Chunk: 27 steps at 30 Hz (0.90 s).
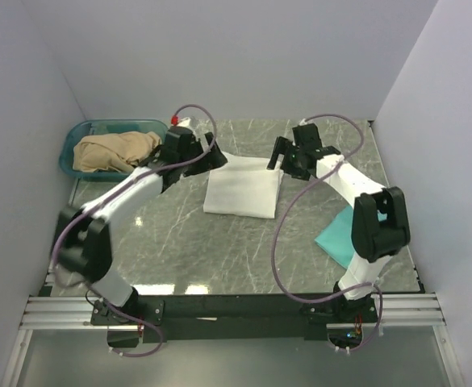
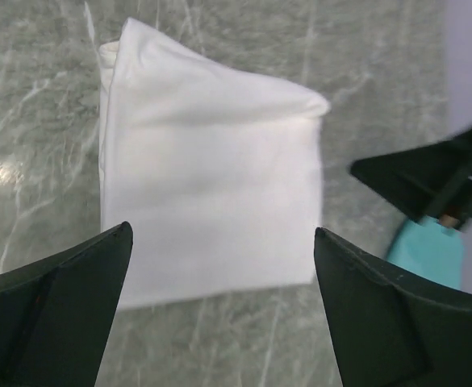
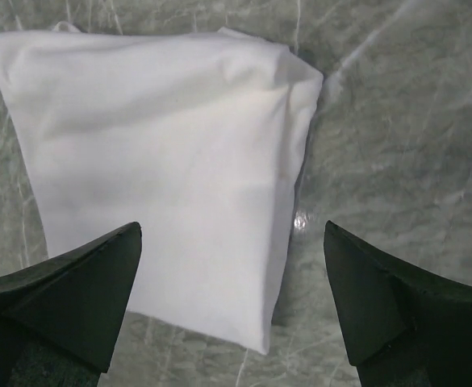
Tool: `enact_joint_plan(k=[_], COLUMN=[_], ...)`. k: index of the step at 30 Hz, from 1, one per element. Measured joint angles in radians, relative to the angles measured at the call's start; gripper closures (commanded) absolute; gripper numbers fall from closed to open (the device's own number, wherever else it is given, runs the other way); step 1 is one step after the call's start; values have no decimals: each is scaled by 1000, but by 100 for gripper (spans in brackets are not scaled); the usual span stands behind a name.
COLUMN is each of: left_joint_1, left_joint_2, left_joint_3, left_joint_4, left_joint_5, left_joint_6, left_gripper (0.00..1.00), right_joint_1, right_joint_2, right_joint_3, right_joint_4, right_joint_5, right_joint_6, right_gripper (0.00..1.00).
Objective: Fold and stack the t-shirts
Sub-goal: Fold the tshirt, then neatly place the folded tshirt to the corner
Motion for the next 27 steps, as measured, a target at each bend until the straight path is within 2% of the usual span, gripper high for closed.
enact_joint_plan(k=[3, 8, 13, 17, 19, 21, 22, 25, 27], left_joint_1=[-11, -11, -11, -11, -11, -11, -11, -11, -11], left_joint_2=[-236, -545, -708, -786, -809, -827, -834, -849, -856], left_joint_3=[-134, -372, -533, -590, -594, -594, -594, -594, -597], left_joint_4=[12, -7, -78, -137, -159, -174, -179, -192, -192], left_joint_5=[-50, -131, -156, -167, -176, -186, -192, -200, -201], left_joint_6=[-23, -91, -148, -174, -180, -183, -183, -185, -185], left_gripper=[1, 1, 1, 1, 0, 1, 0, 1, 1], right_joint_1=[13, 43, 77, 98, 108, 121, 127, 155, 171], right_joint_2=[-45, 41, 137, 198, 229, 248, 254, 260, 260], right_joint_3=[-71, -108, -61, 20, 61, 84, 90, 96, 100], right_joint_4=[21, 21, -10, -18, -30, -41, -43, -47, -50], right_joint_5=[24, 45, 89, 119, 142, 167, 177, 211, 243], right_joint_6=[8, 15, 25, 39, 44, 50, 51, 63, 72], right_gripper=[0, 1, 2, 9, 16, 35, 49, 75, 83])
